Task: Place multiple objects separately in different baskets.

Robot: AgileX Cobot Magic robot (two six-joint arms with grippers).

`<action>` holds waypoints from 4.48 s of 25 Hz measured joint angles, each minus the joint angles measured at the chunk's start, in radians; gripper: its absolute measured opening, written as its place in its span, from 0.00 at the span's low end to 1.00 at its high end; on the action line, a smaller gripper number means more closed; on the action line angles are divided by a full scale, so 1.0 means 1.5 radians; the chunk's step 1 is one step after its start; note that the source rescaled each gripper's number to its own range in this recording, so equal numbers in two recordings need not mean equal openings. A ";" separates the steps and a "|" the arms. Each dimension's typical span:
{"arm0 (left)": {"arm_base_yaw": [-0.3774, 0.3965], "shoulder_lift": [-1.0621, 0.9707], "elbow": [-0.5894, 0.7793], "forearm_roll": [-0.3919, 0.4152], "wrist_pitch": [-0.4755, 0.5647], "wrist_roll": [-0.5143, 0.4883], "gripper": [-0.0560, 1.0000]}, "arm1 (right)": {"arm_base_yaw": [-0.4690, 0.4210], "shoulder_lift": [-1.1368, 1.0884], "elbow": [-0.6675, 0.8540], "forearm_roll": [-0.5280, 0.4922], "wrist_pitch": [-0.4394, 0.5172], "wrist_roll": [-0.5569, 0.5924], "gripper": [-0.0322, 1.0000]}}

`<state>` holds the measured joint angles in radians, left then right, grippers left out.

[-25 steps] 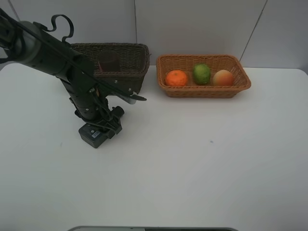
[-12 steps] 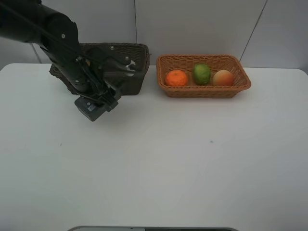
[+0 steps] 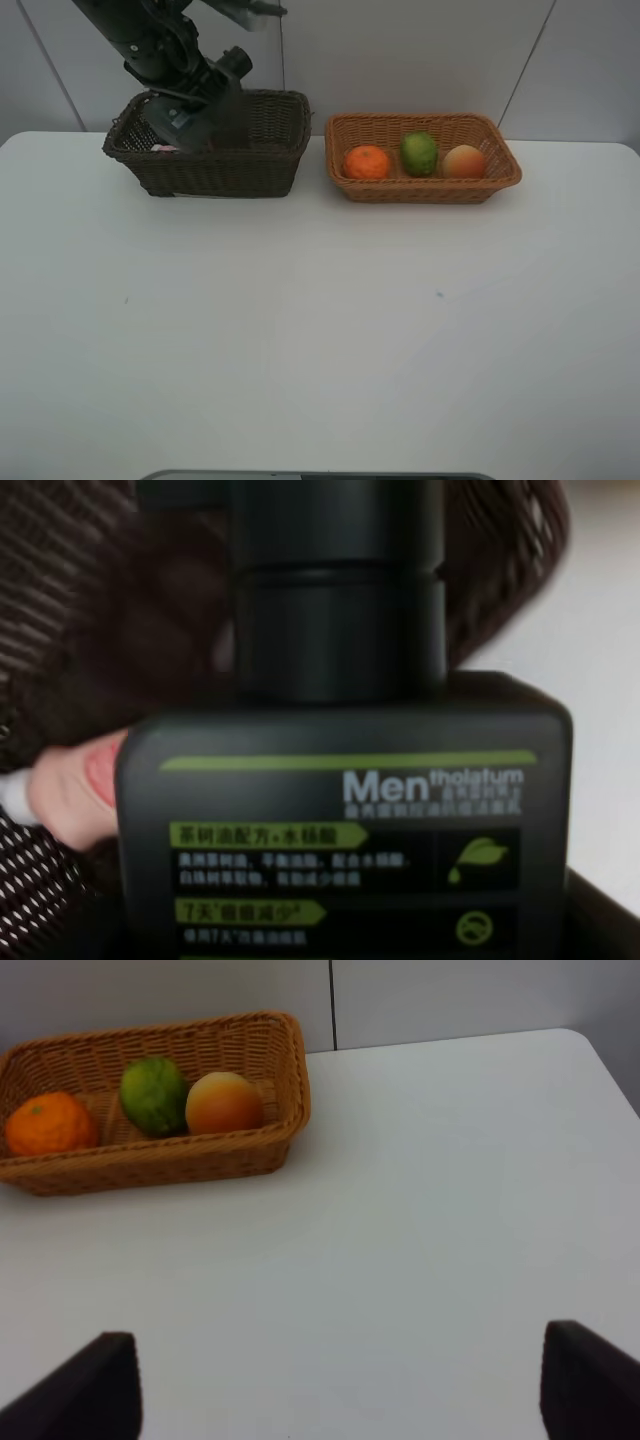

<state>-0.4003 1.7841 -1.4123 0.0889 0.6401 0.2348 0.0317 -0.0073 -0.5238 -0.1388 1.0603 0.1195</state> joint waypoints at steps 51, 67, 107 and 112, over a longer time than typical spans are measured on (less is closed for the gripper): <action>0.145 0.185 -0.017 -0.003 -0.283 -0.219 0.95 | 0.000 0.000 0.000 0.000 0.000 0.000 0.78; 0.176 -0.202 0.225 -0.015 -0.211 -0.219 0.96 | 0.000 0.000 0.000 0.000 0.000 0.000 0.78; 0.183 -1.140 0.602 -0.091 0.268 -0.157 0.96 | 0.000 0.000 0.000 0.000 0.000 0.000 0.78; 0.183 -1.149 0.606 -0.087 0.274 -0.157 0.96 | 0.000 0.000 0.000 0.000 0.000 0.000 0.78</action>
<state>-0.1252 0.0608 -0.5039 -0.0423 1.0518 0.0000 0.0317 -0.0073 -0.5238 -0.1388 1.0603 0.1195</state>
